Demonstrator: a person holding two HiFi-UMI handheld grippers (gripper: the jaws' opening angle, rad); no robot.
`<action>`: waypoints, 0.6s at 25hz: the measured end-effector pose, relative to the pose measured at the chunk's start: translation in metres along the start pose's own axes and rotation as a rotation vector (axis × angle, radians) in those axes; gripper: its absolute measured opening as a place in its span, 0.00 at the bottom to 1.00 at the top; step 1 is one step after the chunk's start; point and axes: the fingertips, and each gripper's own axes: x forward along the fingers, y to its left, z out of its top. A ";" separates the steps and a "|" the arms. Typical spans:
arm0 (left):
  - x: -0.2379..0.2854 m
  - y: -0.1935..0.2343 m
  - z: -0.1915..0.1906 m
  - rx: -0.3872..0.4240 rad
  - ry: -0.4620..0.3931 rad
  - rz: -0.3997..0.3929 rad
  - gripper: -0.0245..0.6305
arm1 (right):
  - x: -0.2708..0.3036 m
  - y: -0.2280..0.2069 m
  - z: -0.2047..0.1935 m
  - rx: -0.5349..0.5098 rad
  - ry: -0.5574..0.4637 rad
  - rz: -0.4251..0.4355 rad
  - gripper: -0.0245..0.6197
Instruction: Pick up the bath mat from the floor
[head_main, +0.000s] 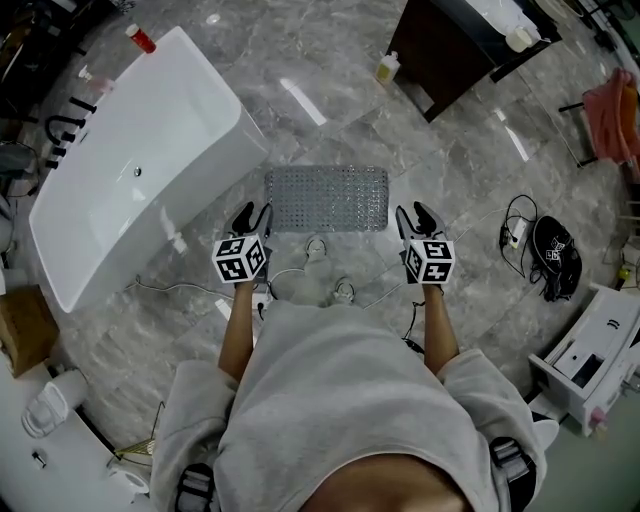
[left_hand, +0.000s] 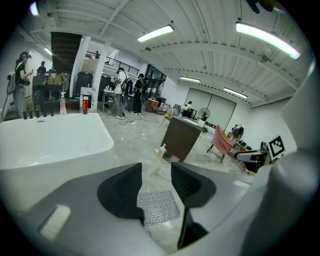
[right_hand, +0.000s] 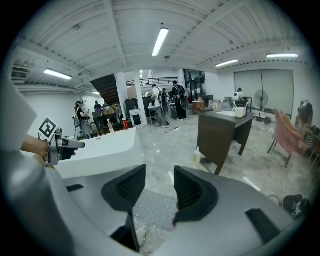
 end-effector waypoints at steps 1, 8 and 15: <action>0.004 0.004 0.000 -0.004 0.006 -0.002 0.31 | 0.005 0.001 0.001 0.001 0.008 -0.003 0.30; 0.029 0.033 0.001 -0.023 0.048 -0.015 0.31 | 0.036 0.009 0.003 0.008 0.061 -0.012 0.30; 0.055 0.055 -0.004 -0.026 0.082 -0.030 0.31 | 0.065 0.013 -0.003 0.003 0.109 -0.010 0.30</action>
